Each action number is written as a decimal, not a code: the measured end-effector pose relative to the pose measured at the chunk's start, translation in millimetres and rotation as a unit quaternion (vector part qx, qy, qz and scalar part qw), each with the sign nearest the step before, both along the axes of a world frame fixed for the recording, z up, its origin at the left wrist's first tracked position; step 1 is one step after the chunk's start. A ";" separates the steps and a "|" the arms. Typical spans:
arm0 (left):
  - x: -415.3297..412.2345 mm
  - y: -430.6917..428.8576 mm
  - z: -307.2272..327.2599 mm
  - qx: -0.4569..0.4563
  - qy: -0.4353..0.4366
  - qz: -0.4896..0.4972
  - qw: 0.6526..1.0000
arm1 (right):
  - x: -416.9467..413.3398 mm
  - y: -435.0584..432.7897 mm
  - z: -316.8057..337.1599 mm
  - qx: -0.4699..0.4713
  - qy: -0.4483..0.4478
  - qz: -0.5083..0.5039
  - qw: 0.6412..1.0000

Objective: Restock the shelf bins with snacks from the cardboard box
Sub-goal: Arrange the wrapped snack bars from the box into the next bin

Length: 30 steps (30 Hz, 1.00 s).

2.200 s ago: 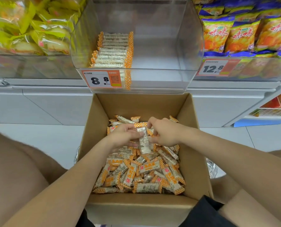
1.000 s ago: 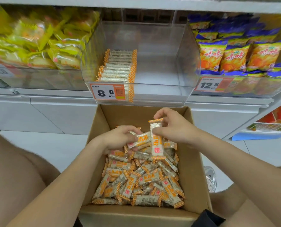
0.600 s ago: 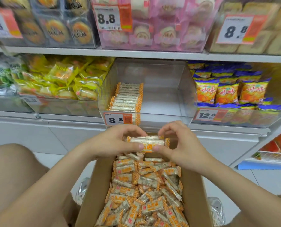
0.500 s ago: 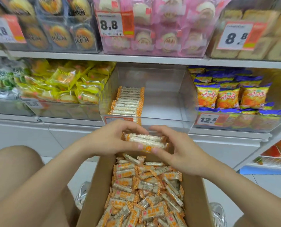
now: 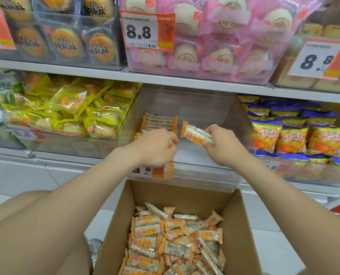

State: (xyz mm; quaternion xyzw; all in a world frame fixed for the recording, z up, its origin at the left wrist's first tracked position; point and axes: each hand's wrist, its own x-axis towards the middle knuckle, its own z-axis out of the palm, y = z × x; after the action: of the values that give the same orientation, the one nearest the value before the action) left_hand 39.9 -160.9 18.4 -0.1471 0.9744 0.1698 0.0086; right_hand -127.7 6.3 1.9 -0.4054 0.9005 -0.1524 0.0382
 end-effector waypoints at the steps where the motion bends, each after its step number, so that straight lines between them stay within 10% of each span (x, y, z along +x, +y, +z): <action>1: -9.0 -5.8 1.1 -0.002 -0.040 -0.006 0.999 | -9.5 -9.1 -3.6 0.024 0.002 -0.006 1.000; 9: -46.4 -23.8 -12.5 -0.075 -0.213 0.022 0.974 | -62.5 -80.1 -20.2 0.111 0.050 -0.056 0.991; 18: -51.3 -15.7 -8.4 -0.124 -0.201 0.048 0.971 | -80.4 -103.4 -34.0 0.015 0.026 -0.223 0.974; 30: -49.2 -12.2 -9.9 -0.099 -0.220 0.033 0.970 | -73.2 -98.2 -37.0 -0.055 -0.073 -0.195 0.977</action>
State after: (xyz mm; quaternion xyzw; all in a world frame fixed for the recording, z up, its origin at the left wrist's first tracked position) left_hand -9.2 -173.1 8.5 -0.2132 0.9550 0.0364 0.2028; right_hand -200.9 -91.9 -35.0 -0.2115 0.9472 -0.2353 0.0512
